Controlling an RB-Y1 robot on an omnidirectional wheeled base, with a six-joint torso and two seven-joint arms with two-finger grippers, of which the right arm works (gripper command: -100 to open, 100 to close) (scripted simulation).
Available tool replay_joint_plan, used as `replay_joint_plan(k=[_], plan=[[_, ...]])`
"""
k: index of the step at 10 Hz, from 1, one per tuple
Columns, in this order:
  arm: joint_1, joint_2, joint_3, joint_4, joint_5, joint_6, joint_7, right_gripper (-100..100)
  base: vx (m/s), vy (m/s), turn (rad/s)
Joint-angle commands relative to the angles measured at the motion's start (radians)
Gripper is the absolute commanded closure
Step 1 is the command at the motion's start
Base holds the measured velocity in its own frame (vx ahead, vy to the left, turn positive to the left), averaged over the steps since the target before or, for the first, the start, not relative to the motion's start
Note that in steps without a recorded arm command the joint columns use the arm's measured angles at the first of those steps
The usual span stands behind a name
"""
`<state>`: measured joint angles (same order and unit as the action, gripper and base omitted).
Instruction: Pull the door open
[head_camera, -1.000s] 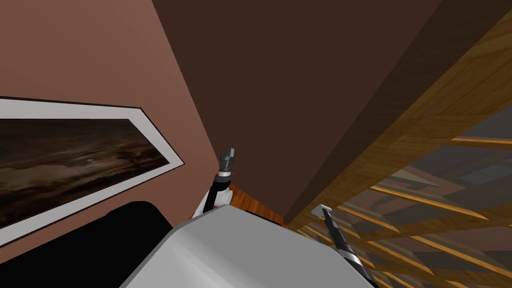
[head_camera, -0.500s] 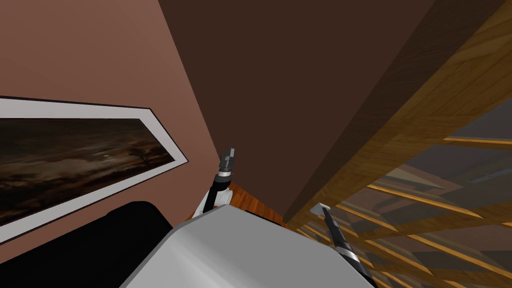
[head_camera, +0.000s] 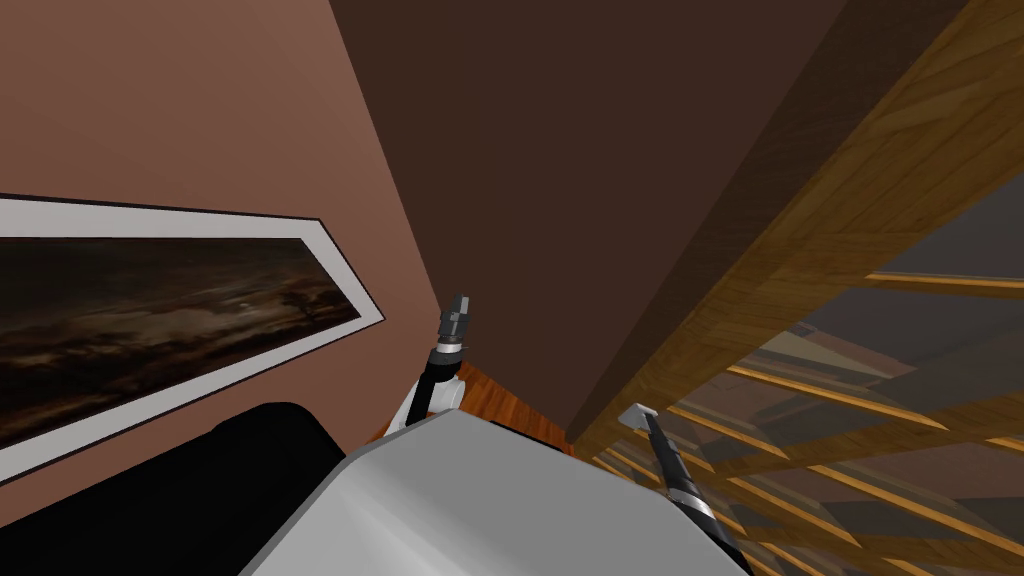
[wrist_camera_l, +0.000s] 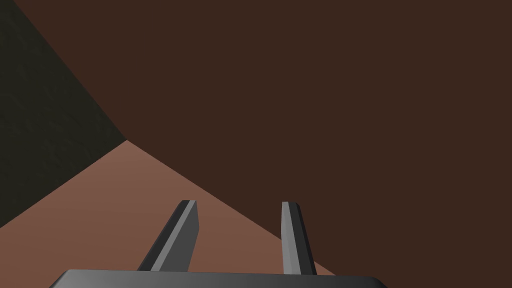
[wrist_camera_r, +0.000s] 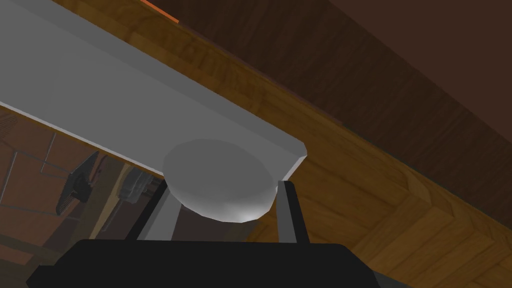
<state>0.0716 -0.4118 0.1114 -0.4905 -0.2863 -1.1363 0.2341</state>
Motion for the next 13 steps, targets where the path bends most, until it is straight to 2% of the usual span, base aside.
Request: replay_joint_plan(k=[1, 2, 3, 4, 5, 8, 9, 13], plan=[[-0.002, 0.004, -0.003, 0.005, -0.005, 0.007, -0.05, 100, -0.044, -0.013, 0.043], [-0.002, 0.004, -0.003, 0.005, -0.005, 0.007, -0.053, 100, -0.038, -0.012, 0.028], [-0.005, 0.007, -0.005, 0.002, -0.008, 0.014, -0.093, 100, -0.043, -0.012, 0.045], [-0.005, 0.007, -0.005, 0.002, -0.008, 0.014, -0.095, 100, -0.031, -0.017, 0.028], [-0.008, 0.01, -0.006, -0.001, -0.012, 0.02, -0.135, 100, -0.043, -0.024, 0.053], [-0.014, 0.017, -0.01, -0.007, -0.019, 0.033, -0.212, 100, -0.065, -0.028, 0.056], [-0.014, 0.017, -0.01, -0.007, -0.019, 0.033, -0.219, 100, -0.041, -0.014, 0.021], [-0.023, 0.027, -0.015, -0.017, -0.029, 0.052, -0.335, 100, -0.054, -0.026, 0.053]])
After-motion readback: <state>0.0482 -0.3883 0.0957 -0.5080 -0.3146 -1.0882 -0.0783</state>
